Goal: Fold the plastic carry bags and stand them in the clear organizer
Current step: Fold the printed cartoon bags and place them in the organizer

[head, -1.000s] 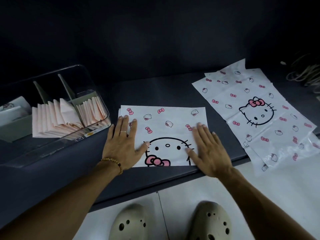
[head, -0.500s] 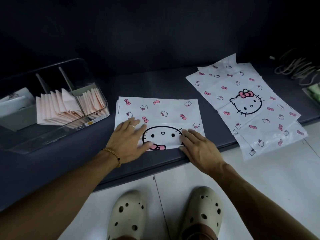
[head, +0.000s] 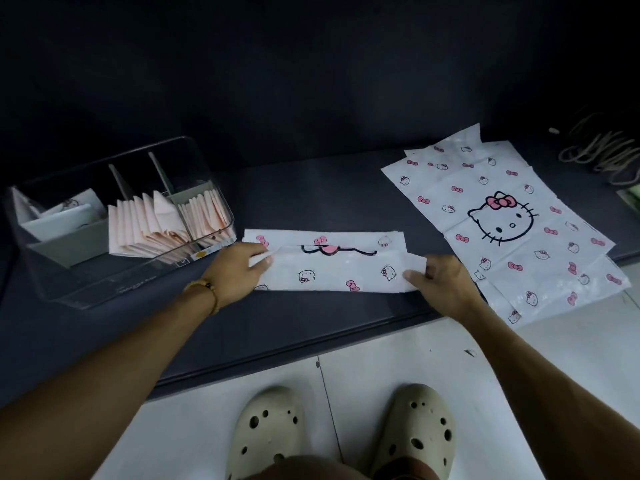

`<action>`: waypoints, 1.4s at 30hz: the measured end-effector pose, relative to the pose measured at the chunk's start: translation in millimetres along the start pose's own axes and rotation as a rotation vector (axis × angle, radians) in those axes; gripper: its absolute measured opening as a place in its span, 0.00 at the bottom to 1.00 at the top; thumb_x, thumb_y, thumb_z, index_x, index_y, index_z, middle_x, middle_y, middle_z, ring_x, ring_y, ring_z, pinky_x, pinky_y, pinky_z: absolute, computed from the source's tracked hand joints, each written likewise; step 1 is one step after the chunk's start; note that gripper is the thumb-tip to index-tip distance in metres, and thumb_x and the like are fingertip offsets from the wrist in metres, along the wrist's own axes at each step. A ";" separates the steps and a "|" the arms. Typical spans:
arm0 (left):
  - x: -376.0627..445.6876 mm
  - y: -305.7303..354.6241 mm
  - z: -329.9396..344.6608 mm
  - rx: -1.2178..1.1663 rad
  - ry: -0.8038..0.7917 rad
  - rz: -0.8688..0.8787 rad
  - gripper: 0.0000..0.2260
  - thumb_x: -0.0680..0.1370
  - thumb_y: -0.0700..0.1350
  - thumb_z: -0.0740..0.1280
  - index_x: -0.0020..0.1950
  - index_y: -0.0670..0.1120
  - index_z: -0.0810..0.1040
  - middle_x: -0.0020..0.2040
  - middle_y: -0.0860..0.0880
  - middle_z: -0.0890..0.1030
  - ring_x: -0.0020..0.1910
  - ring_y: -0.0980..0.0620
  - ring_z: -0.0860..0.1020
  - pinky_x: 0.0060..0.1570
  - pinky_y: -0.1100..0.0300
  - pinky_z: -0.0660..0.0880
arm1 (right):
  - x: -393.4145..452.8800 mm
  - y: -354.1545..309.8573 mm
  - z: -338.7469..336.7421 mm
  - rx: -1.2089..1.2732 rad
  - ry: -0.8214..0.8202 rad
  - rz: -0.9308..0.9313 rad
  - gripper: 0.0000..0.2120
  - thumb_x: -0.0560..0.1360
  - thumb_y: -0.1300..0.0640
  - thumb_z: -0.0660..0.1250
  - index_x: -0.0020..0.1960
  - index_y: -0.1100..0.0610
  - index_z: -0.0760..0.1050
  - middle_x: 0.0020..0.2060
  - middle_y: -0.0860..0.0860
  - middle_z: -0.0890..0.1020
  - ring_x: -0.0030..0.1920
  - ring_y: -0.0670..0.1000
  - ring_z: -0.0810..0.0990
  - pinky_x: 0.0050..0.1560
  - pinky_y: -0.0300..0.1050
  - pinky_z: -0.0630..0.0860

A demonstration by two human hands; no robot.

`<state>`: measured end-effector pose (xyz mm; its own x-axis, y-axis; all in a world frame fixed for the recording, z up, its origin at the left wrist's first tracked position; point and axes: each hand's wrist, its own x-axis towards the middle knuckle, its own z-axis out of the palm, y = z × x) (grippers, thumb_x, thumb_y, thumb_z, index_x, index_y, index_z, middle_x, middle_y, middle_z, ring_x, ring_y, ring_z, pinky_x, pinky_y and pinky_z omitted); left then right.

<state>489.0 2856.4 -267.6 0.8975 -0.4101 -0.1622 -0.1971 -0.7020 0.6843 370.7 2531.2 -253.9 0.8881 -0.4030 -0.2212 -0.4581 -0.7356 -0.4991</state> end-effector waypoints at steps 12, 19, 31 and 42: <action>-3.3 -6.9 21.6 0.047 0.180 -0.398 0.19 0.79 0.52 0.62 0.63 0.41 0.75 0.63 0.39 0.76 0.64 0.37 0.71 0.62 0.47 0.69 | 16.0 -6.1 29.9 -0.047 0.097 0.132 0.18 0.77 0.50 0.64 0.33 0.56 0.64 0.31 0.53 0.73 0.39 0.60 0.72 0.41 0.46 0.66; -3.3 -12.5 27.5 0.358 0.293 -0.395 0.15 0.79 0.55 0.61 0.52 0.43 0.74 0.49 0.36 0.80 0.50 0.33 0.76 0.40 0.49 0.70 | 30.0 -8.1 41.6 -0.115 0.170 0.071 0.15 0.78 0.47 0.62 0.37 0.54 0.65 0.34 0.55 0.76 0.39 0.61 0.72 0.39 0.48 0.68; -15.1 -37.9 33.3 0.654 -0.041 0.356 0.27 0.81 0.46 0.56 0.77 0.43 0.51 0.78 0.47 0.52 0.77 0.51 0.47 0.73 0.60 0.40 | 25.7 -19.9 43.0 -0.352 0.295 0.127 0.14 0.76 0.45 0.65 0.51 0.57 0.72 0.46 0.60 0.80 0.48 0.64 0.77 0.43 0.51 0.69; -20.5 -41.4 28.6 0.725 -0.122 0.375 0.34 0.77 0.61 0.41 0.76 0.43 0.39 0.78 0.46 0.44 0.76 0.52 0.39 0.74 0.57 0.38 | -17.8 -131.4 156.3 -0.324 -0.050 -0.561 0.27 0.81 0.51 0.47 0.78 0.58 0.50 0.78 0.53 0.54 0.77 0.51 0.49 0.76 0.50 0.46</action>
<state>467.4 2877.2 -312.8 0.6805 -0.7230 -0.1187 -0.7183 -0.6903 0.0869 421.1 2720.2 -315.4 0.9930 0.1102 -0.0427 0.0944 -0.9571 -0.2738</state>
